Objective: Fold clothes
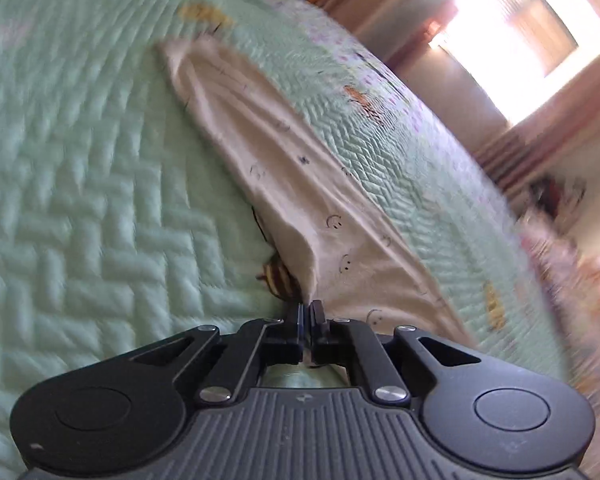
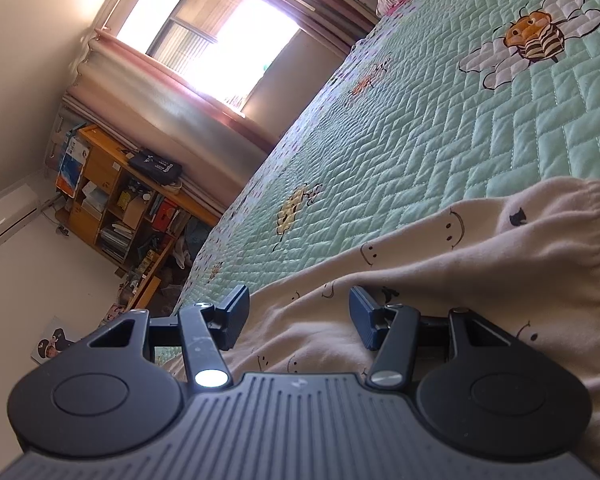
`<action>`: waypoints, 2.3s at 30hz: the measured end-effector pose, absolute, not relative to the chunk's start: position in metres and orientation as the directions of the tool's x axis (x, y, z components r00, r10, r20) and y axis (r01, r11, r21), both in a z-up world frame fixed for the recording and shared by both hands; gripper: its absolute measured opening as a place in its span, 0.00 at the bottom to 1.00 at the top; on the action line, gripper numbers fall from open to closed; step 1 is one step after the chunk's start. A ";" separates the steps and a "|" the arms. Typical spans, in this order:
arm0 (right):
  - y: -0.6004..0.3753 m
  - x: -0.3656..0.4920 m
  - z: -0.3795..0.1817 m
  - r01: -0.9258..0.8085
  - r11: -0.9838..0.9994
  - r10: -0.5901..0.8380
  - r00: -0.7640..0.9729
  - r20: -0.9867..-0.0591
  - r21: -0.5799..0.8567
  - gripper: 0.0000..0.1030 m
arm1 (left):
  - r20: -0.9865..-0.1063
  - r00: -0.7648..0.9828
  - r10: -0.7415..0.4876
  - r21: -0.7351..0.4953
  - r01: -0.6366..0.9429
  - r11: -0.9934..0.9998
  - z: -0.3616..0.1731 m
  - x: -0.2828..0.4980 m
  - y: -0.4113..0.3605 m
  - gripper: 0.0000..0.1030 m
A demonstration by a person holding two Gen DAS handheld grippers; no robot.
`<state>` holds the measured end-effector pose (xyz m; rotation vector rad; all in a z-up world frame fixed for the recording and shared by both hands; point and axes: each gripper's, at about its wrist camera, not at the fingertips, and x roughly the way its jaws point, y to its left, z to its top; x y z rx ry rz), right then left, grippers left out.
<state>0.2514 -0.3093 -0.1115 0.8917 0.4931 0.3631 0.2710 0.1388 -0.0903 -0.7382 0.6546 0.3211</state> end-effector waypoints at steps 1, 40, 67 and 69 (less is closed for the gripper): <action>-0.309 0.251 -0.112 -0.097 0.580 0.496 0.830 -0.255 0.809 0.55 | -0.659 0.751 0.037 -0.510 -0.482 0.712 -0.088 0.271 0.141 0.06; -0.308 0.250 -0.113 -0.100 0.579 0.495 0.832 -0.252 0.809 0.56 | -0.726 0.674 -0.137 -0.510 -0.394 0.765 -0.073 0.252 0.090 0.14; -0.305 0.250 -0.114 -0.108 0.593 0.492 0.832 -0.254 0.798 0.57 | -0.507 0.855 -0.111 -0.572 -0.238 0.785 -0.041 0.388 0.205 0.63; -0.305 0.249 -0.114 -0.109 0.592 0.492 0.833 -0.251 0.799 0.57 | -0.512 0.851 -0.115 -0.594 -0.255 0.763 -0.043 0.375 0.217 0.68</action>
